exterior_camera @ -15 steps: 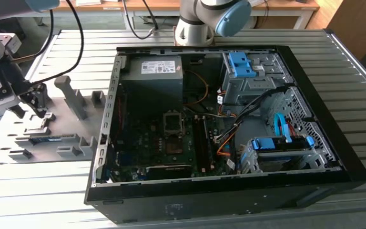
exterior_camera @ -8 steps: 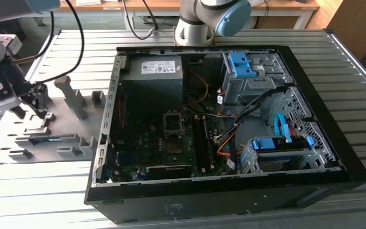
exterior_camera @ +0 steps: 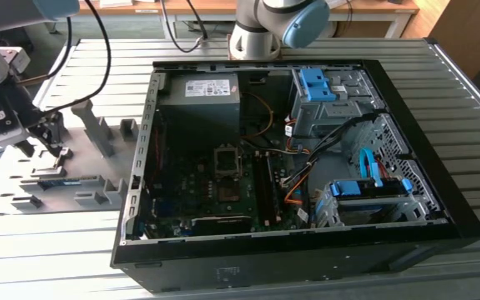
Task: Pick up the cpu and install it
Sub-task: 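Pick up the cpu and move it towards the insertion slot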
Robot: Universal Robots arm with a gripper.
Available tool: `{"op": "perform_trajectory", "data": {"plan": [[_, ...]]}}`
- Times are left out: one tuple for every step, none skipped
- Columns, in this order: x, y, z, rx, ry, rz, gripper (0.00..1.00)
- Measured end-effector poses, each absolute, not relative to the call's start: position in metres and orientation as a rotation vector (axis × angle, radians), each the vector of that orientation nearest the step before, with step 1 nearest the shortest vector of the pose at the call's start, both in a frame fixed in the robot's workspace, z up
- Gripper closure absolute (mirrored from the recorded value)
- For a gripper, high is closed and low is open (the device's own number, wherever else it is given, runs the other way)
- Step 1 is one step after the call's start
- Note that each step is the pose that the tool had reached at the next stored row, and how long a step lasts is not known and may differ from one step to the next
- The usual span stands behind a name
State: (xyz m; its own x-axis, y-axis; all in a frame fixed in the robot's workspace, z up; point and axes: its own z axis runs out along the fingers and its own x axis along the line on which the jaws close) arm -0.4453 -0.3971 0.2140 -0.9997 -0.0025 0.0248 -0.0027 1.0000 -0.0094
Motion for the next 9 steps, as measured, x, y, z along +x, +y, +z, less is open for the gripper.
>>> {"op": "perform_trajectory", "data": {"plan": [[-0.4454, -0.3970, 0.2135, 0.004, -3.117, 0.012, 0.47], [-0.4455, -0.3970, 0.2130, 0.004, -3.117, 0.009, 0.47], [-0.4457, -0.3971, 0.2126, 0.004, -3.117, 0.004, 0.47], [-0.4459, -0.3972, 0.2121, 0.004, -3.117, -0.002, 0.47], [-0.4463, -0.3972, 0.2116, 0.004, -3.117, -0.006, 0.47], [-0.4465, -0.3974, 0.2109, 0.004, -3.117, -0.007, 0.47], [-0.4469, -0.3978, 0.2102, 0.004, -3.117, -0.007, 0.47], [-0.4471, -0.3984, 0.2093, 0.009, -3.117, -0.007, 0.47], [-0.4473, -0.3988, 0.2084, 0.018, -3.117, -0.007, 0.47]]}}
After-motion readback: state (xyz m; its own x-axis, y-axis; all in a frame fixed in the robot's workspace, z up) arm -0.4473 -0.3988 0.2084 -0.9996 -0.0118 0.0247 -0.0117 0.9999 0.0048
